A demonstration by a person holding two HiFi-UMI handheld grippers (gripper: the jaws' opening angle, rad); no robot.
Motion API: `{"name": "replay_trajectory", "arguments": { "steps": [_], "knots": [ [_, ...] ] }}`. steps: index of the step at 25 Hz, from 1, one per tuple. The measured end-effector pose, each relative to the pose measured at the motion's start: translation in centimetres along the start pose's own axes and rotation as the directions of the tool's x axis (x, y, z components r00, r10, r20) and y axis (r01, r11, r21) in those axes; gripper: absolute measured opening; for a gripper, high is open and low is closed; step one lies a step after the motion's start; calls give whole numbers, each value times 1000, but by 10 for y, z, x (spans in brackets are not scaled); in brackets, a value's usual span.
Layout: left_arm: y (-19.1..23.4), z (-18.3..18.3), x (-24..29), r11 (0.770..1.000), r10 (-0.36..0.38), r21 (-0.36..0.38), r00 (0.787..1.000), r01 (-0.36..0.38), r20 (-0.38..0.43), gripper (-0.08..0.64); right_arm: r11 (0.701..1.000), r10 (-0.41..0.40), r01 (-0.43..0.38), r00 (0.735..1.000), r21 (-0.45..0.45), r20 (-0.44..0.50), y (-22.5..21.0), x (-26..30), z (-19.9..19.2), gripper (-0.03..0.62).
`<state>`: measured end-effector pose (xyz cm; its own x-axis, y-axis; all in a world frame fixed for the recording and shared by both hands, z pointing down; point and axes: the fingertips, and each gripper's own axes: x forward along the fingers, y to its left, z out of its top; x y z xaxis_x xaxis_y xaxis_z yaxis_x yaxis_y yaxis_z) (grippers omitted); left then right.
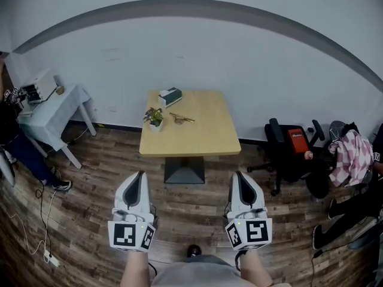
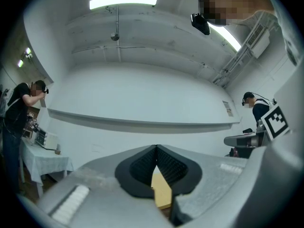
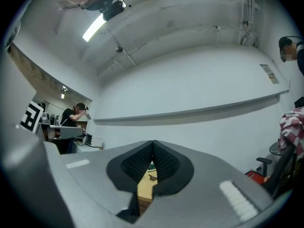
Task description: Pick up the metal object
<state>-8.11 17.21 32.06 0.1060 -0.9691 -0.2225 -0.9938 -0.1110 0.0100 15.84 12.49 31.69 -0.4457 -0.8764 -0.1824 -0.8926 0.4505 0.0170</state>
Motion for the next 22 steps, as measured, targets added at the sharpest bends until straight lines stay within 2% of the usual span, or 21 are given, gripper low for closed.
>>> {"name": "replay_trajectory", "arguments": {
  "steps": [13, 22],
  "knots": [
    [-13, -22, 53, 1000, 4, -8, 1000, -4, -19, 5, 1000, 25, -25, 1000, 15, -16, -34, 42, -19, 2],
    [-3, -34, 97, 1000, -25, -5, 999, 24, -20, 5, 1000, -14, 14, 1000, 11, -20, -52, 78, -29, 2]
  ]
}}
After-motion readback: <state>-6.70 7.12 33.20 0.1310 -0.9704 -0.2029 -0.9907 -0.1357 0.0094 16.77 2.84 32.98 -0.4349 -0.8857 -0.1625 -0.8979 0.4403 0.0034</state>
